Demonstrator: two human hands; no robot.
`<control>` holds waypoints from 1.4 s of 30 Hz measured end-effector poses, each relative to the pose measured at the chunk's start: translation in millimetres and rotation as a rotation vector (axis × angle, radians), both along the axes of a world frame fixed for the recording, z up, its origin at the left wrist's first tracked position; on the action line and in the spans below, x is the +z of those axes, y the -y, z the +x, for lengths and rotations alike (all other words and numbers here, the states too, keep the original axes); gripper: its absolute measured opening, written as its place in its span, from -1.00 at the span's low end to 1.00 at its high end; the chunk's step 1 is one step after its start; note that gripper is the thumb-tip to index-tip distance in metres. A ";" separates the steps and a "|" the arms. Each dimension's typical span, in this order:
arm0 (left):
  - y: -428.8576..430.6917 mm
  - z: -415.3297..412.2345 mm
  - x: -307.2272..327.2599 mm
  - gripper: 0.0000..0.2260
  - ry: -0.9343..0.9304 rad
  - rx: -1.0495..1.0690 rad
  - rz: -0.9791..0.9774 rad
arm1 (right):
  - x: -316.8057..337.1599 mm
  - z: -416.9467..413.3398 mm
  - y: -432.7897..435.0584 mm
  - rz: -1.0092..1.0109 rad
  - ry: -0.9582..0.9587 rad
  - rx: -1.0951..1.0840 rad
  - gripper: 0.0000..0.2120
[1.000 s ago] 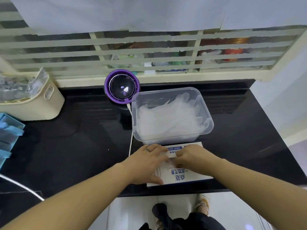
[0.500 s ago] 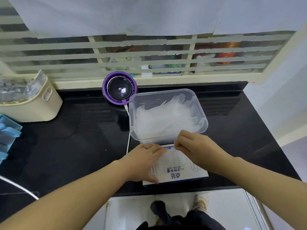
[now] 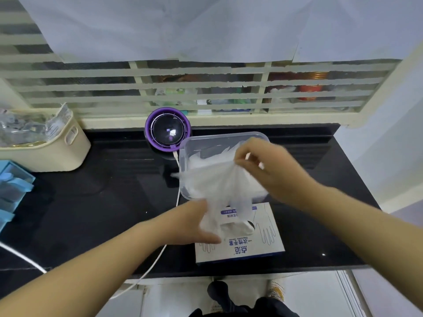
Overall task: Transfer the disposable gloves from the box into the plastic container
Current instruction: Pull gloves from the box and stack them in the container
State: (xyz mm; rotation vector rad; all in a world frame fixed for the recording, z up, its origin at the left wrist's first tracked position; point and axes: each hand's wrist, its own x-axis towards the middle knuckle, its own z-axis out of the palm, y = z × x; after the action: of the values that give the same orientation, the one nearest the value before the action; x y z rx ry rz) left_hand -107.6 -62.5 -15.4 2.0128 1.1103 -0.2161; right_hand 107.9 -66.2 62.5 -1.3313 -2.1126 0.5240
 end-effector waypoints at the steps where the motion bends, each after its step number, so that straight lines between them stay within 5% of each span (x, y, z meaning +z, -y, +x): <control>1: -3.4 -3.7 14.0 -0.63 0.079 0.036 -0.082 | 9.8 8.4 -5.8 0.005 0.036 -0.014 -0.93; 4: -14.8 -14.9 61.0 -0.57 0.302 0.102 -0.333 | 36.9 22.8 -16.9 0.076 0.101 0.005 -0.92; 8: -29.4 -19.9 96.5 -0.52 0.611 0.318 -0.420 | 64.9 25.7 -26.5 0.187 0.201 0.067 -0.87; 12: -50.0 -20.2 111.4 -0.13 0.973 0.467 -0.558 | 79.6 24.8 -34.8 0.296 0.335 0.161 -0.83; 18: -80.6 -3.0 137.1 -0.27 1.098 0.459 -0.521 | 79.5 26.9 -52.2 0.383 0.502 0.252 -0.95; 20: -87.3 1.3 143.6 -0.20 1.029 0.538 -0.405 | 76.5 27.6 -58.2 0.388 0.548 0.273 -0.96; 24: -88.0 14.4 143.1 -0.36 0.807 0.577 -0.170 | 67.2 24.3 -75.7 0.388 0.647 0.331 -0.94; 29: -87.4 18.4 112.2 -0.24 0.559 0.638 0.076 | 35.9 10.0 -98.8 0.390 0.784 0.463 -0.88; 32: -79.2 10.9 107.3 -0.43 0.489 0.711 0.551 | 1.4 4.2 -108.3 0.355 0.832 0.520 -0.85; 35: -67.9 16.5 114.8 -0.67 0.465 0.343 0.978 | -31.5 2.8 -116.2 0.335 0.849 0.554 -0.81; 38: -75.8 32.6 102.1 -0.73 0.036 -0.134 0.864 | -53.9 0.2 -118.3 0.276 0.801 0.547 -0.71; 42: -90.9 47.0 68.0 -0.67 -0.507 -0.337 0.721 | -69.9 -0.4 -113.7 0.133 0.779 0.538 -0.64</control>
State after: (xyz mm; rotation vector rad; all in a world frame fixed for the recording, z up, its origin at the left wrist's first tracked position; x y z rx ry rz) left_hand -60.6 28.4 52.6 2.9015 1.2583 -0.5923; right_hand 107.5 47.6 -7.3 -0.9567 -3.1134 0.0381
